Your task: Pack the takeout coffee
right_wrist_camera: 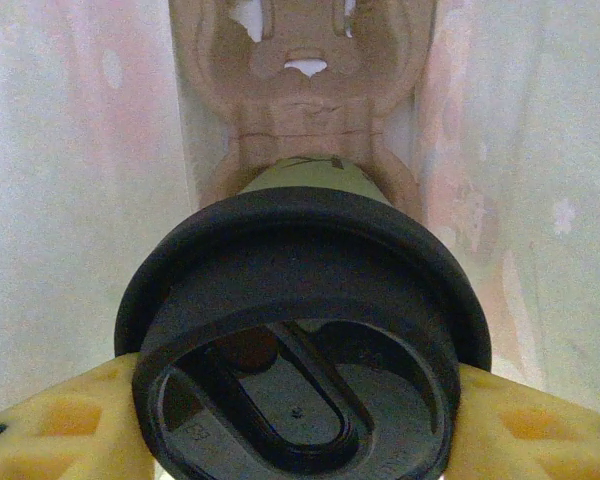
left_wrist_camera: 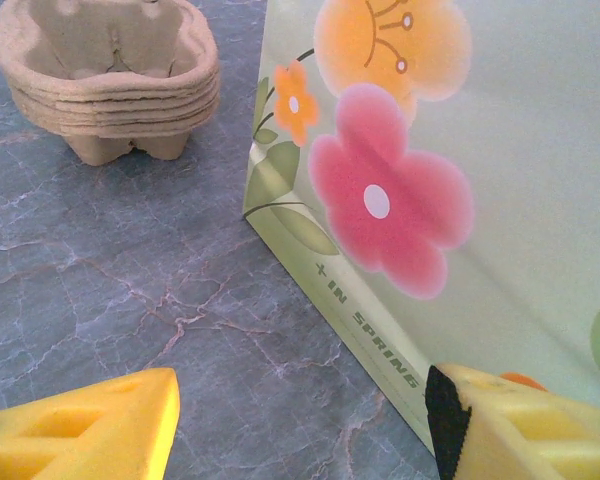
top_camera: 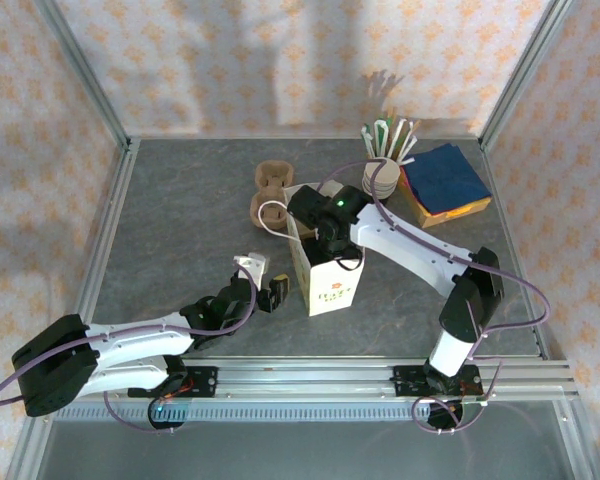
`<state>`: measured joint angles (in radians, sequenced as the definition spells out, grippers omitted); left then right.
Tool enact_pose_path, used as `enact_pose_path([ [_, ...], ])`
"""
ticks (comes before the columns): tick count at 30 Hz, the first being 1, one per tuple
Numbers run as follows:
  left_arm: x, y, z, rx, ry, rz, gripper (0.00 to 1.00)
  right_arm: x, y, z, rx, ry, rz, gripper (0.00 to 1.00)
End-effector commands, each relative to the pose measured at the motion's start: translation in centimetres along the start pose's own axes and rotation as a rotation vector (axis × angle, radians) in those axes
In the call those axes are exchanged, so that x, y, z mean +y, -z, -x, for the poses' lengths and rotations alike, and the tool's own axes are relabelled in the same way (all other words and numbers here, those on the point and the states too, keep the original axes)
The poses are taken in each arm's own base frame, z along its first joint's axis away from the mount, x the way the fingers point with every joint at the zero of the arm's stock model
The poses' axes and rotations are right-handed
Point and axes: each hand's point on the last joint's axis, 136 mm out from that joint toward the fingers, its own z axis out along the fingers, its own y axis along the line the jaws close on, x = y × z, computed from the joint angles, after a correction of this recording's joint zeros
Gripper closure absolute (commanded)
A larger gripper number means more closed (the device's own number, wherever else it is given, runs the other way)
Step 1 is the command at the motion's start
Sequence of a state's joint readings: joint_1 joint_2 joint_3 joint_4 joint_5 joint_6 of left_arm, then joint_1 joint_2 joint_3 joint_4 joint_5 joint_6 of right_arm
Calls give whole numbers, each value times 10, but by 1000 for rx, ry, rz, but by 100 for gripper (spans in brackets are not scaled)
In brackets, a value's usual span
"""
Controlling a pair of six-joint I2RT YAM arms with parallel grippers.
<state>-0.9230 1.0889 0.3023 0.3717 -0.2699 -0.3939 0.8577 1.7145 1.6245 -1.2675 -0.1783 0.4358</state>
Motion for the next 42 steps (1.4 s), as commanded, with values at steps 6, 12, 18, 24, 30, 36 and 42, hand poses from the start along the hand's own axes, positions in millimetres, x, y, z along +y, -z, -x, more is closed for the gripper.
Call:
enact_pose_path([
  [6,-9,-5,13,-15,-15,0,32,-15,5,-10,27,27,-15,48],
  [12,-10,-6,13,-14,-22,1,32,-20,0,-19,52,38,-23,49],
  [18,-11,-8,9,-2,-11,-5,32,-20,3,-21,50,51,-14,49],
  [24,-12,-9,7,3,-12,-6,32,-12,2,-25,59,104,-4,51],
  [30,-11,-9,6,6,-5,-6,32,-9,-1,-32,77,138,0,51],
  [36,-11,-9,5,8,2,-8,32,-11,-3,-34,80,154,-11,51],
  [42,-11,-8,6,5,3,-10,32,-13,-3,-35,78,140,-18,51],
])
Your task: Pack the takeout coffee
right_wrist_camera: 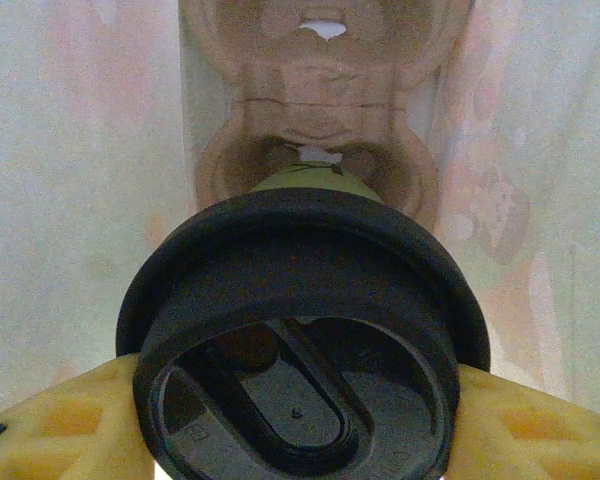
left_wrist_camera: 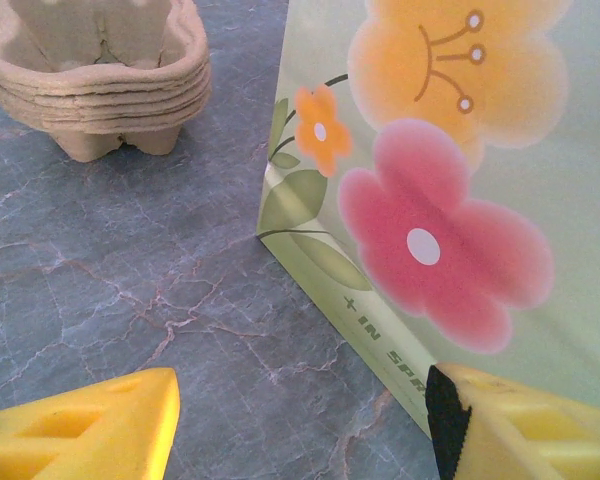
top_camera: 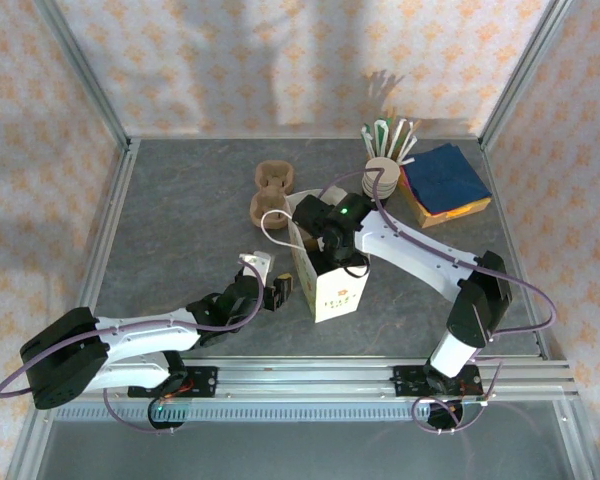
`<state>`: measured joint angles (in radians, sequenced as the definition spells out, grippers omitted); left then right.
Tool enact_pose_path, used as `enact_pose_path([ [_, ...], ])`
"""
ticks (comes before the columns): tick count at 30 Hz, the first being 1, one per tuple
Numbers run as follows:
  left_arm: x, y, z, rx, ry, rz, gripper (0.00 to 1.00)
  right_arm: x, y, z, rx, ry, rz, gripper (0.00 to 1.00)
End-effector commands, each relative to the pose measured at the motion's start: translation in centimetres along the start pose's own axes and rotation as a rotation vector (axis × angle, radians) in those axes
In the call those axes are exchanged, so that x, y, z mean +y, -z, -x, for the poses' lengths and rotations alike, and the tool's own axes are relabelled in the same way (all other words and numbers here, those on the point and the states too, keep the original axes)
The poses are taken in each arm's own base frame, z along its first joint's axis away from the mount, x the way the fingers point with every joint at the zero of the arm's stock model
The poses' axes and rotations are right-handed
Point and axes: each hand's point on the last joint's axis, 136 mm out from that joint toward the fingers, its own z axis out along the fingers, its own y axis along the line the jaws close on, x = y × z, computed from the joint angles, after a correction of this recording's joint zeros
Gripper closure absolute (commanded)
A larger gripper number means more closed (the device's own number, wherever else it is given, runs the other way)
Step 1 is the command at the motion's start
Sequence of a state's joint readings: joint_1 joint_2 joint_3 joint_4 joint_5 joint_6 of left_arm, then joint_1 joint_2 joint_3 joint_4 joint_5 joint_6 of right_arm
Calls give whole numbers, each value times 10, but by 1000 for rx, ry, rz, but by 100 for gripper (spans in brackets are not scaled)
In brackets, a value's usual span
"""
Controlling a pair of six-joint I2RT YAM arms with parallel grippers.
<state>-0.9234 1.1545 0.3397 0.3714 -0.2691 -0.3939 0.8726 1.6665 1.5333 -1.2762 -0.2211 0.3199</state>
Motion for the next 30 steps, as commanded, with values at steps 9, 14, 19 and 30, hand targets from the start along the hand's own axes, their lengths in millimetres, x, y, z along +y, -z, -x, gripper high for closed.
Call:
enact_pose_path([
  [9,-5,2,6,-18,15,-13,32,-6,2,-9,19,8,-25,51],
  [14,-6,2,7,-22,17,-15,32,-6,1,-8,18,9,-29,51],
  [19,-6,2,8,-23,14,-11,32,-7,1,-9,19,1,-29,51],
  [30,-6,1,7,-18,16,-11,32,-5,5,-7,7,1,-20,51],
])
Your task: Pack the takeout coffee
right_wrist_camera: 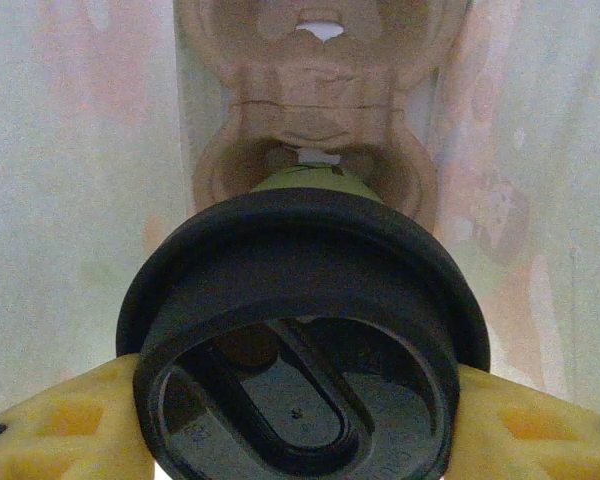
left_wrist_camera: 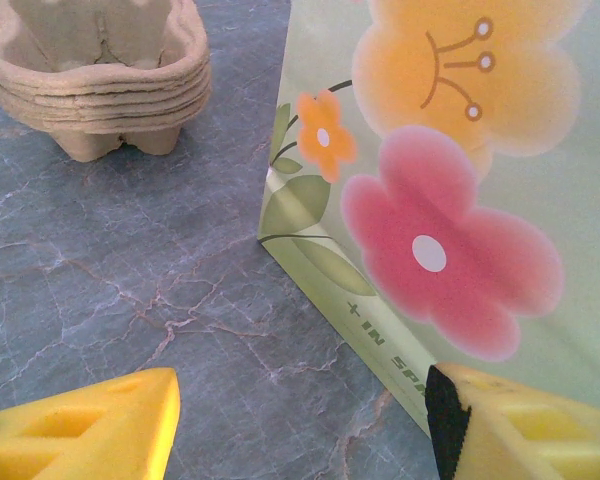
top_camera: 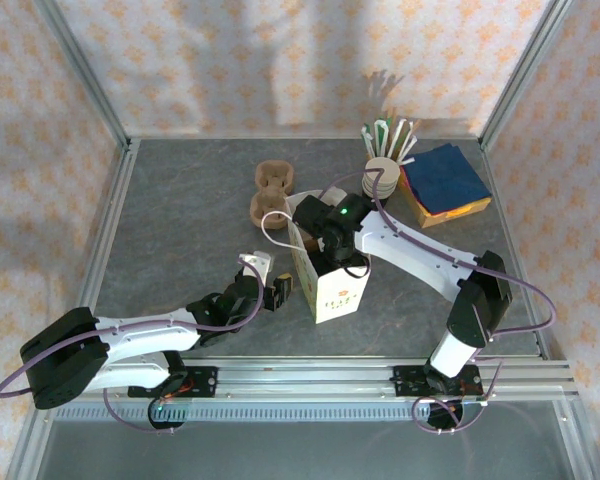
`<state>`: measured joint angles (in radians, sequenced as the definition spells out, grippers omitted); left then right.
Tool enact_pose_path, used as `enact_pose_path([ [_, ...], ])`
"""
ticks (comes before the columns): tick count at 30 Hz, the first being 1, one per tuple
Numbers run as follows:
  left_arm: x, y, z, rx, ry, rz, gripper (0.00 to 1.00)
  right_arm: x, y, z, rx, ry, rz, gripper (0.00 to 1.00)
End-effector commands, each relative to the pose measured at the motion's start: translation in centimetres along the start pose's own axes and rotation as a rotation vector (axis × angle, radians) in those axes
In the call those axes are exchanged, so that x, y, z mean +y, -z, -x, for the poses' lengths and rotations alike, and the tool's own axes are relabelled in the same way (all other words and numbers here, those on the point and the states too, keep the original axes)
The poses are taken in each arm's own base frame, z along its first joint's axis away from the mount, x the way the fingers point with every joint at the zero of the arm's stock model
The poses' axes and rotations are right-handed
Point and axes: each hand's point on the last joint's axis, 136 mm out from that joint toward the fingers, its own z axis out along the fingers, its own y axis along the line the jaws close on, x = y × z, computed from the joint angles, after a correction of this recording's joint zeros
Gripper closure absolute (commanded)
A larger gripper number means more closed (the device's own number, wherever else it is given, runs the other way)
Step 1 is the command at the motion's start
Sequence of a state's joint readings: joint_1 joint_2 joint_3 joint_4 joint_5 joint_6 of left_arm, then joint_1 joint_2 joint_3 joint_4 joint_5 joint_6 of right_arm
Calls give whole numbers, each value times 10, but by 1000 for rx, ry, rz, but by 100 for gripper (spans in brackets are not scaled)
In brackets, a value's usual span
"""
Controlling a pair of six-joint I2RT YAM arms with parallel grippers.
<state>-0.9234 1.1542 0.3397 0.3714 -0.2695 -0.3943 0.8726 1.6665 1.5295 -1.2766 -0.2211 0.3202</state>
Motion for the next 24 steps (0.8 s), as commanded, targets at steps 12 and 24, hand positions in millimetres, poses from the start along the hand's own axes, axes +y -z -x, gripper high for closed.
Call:
enact_pose_path([
  [12,-7,0,8,-18,15,-8,32,-2,12,-4,-12,5,-2,51],
  [24,-7,-2,7,-11,12,-5,32,-5,15,4,-44,1,-28,52],
])
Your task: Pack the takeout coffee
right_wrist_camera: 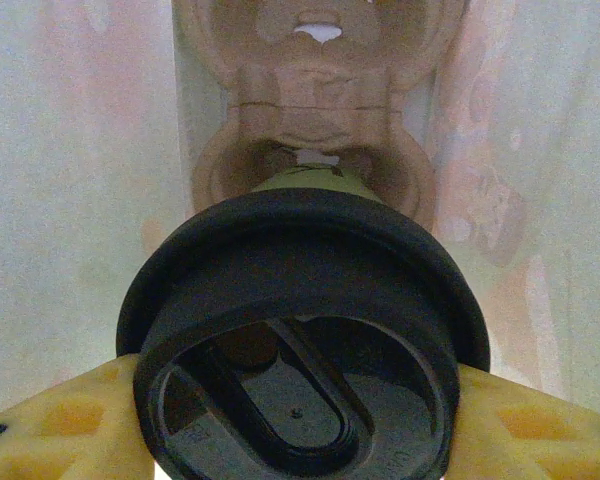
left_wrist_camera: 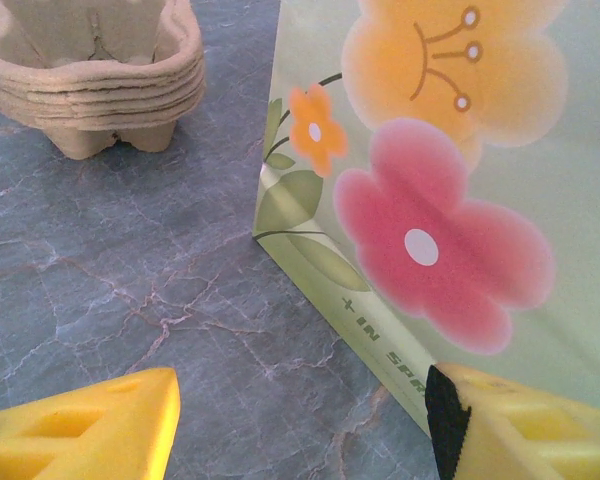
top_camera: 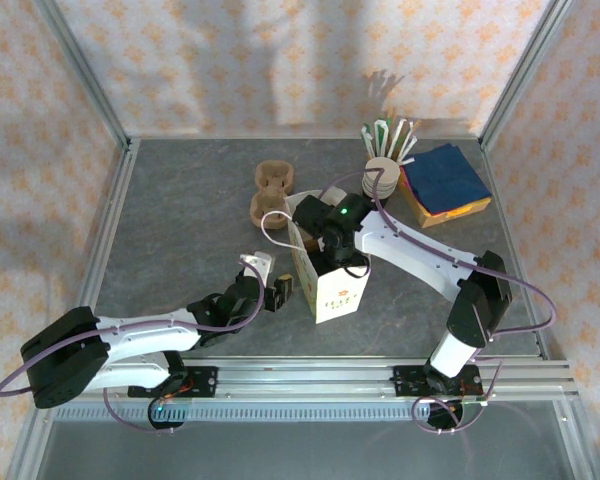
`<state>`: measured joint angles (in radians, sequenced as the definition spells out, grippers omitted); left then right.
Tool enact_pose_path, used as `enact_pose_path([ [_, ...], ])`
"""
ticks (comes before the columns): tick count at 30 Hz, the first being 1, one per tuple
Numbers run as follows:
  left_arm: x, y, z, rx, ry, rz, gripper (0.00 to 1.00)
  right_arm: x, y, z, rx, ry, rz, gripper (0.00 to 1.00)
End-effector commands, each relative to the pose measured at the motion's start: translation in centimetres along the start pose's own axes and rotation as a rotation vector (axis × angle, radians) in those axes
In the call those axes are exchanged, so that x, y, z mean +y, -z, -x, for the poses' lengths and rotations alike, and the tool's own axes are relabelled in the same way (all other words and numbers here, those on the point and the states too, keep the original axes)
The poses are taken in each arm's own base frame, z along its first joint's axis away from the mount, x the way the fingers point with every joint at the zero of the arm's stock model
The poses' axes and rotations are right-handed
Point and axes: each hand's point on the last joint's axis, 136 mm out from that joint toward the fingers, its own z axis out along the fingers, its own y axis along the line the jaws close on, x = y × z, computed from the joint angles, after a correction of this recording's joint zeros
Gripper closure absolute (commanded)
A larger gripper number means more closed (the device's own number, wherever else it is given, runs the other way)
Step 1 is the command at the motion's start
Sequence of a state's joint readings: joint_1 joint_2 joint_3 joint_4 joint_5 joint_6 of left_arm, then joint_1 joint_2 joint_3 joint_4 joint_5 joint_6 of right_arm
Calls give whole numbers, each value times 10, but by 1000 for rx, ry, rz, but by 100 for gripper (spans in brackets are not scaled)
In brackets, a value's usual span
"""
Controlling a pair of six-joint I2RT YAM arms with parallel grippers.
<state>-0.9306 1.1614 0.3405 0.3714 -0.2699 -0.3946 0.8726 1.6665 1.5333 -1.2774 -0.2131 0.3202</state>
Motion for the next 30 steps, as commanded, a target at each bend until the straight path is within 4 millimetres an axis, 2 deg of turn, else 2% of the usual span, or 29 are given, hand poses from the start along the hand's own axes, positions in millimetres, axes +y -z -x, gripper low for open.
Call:
enact_pose_path([
  [1,-5,-1,10,-19,20,0,32,-4,14,4,-40,0,-23,52],
  [11,-4,1,8,-17,21,2,33,-5,11,11,-46,5,-40,52],
  [30,-1,2,6,-14,26,10,33,-7,-12,10,-7,13,-34,52],
])
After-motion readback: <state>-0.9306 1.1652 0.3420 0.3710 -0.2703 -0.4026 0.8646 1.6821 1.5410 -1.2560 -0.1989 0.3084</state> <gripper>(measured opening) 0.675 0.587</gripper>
